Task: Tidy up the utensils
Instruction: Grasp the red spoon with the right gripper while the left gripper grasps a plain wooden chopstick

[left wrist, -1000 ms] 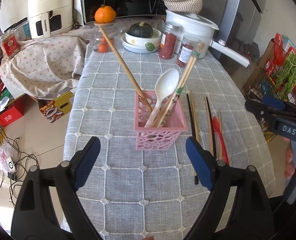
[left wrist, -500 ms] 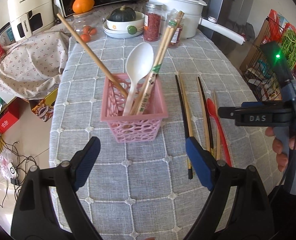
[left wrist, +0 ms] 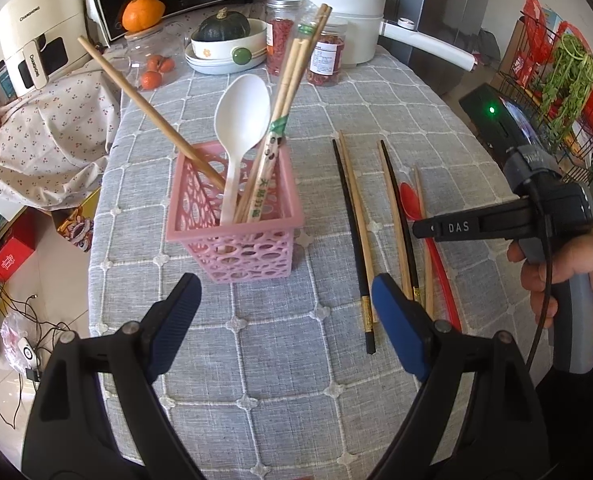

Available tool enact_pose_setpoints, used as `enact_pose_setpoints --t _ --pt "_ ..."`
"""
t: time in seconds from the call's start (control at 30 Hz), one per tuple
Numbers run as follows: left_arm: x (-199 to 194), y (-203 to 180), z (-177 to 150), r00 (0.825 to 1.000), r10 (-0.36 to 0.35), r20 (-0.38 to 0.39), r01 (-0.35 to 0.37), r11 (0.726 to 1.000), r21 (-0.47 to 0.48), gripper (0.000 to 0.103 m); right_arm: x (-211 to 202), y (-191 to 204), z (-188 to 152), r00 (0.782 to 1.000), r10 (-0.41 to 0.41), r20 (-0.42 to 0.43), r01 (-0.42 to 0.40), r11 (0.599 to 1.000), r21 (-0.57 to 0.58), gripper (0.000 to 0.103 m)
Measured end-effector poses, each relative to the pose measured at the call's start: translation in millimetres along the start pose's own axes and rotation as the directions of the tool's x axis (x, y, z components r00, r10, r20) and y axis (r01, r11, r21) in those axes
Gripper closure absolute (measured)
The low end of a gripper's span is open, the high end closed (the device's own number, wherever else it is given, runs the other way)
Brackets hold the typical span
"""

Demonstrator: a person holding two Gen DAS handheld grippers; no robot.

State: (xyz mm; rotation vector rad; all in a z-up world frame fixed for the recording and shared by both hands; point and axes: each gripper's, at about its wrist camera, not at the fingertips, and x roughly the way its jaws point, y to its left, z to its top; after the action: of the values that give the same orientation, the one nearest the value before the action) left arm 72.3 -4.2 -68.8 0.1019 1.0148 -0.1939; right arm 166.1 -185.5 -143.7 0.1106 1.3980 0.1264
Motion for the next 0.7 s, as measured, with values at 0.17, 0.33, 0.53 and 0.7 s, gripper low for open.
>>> enact_pose_setpoints --t 0.17,0.33,0.53,0.7 --pt "-1.3 -4.1 -0.7 1.0 -0.005 0.004 0.005 1.0 0.014 0.016 -1.7 -0.4 1.5 0.999 0.034 0.003 -0.034 0.999 -0.005 0.095" --pt "-2.9 -14.4 -2.7 1.0 -0.022 0.01 0.022 0.999 0.024 0.016 -20.2 -12.0 -6.2 0.997 0.064 0.034 -0.064 0.998 0.003 0.095" --pt "-3.7 -48.1 -0.7 0.999 -0.04 0.019 0.039 0.995 0.087 0.016 -45.7 -42.0 -16.9 0.994 0.071 0.086 -0.074 0.997 0.026 0.095" --pt "8.8 -85.9 9.7 0.998 -0.056 -0.008 0.057 0.984 0.171 0.02 -59.5 -72.0 -25.7 0.992 0.069 0.106 -0.075 0.996 0.045 0.095"
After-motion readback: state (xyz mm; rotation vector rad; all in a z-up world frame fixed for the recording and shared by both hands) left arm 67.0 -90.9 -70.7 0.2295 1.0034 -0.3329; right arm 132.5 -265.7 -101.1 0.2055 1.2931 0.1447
